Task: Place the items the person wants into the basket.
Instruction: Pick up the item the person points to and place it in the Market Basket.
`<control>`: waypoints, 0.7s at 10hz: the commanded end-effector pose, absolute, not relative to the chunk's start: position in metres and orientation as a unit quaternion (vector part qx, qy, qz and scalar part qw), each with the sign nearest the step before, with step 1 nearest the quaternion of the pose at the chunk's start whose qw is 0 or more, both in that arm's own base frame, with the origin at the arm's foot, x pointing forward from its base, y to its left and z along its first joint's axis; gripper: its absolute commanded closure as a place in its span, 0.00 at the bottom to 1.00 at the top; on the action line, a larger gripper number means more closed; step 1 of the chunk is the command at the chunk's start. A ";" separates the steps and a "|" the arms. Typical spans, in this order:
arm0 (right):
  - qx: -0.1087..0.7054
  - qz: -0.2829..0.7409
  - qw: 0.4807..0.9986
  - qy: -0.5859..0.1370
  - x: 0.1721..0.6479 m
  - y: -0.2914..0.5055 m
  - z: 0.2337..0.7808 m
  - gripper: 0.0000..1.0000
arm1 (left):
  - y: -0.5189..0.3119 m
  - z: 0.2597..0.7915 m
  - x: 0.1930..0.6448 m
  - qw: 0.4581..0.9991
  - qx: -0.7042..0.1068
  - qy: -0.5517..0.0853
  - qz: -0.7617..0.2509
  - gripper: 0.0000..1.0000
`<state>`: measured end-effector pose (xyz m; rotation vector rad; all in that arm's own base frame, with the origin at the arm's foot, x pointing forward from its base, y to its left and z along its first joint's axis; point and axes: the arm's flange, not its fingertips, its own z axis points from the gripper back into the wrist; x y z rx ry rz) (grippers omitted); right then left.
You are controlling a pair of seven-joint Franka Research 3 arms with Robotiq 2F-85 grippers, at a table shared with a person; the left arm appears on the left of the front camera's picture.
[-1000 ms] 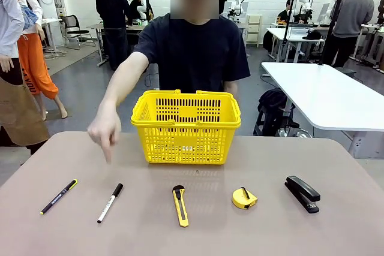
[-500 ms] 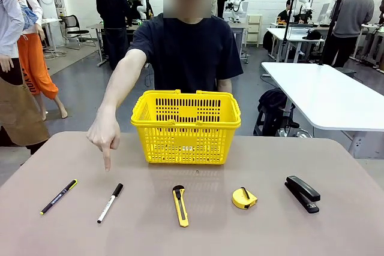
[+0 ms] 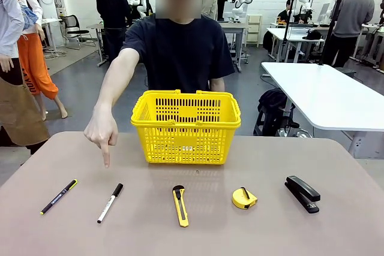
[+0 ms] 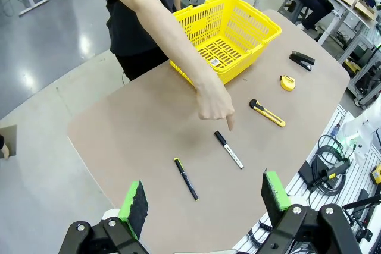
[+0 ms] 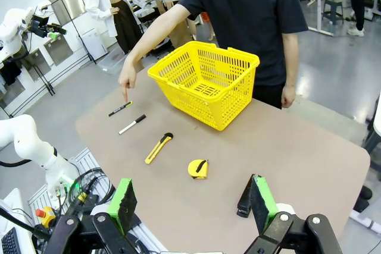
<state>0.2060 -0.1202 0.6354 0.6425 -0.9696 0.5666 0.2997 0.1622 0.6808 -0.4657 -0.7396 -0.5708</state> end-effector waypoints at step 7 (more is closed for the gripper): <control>0.305 0.267 0.793 -0.455 0.209 -0.120 0.634 0.00 | -0.101 0.626 0.292 0.934 0.091 0.041 -0.343 0.00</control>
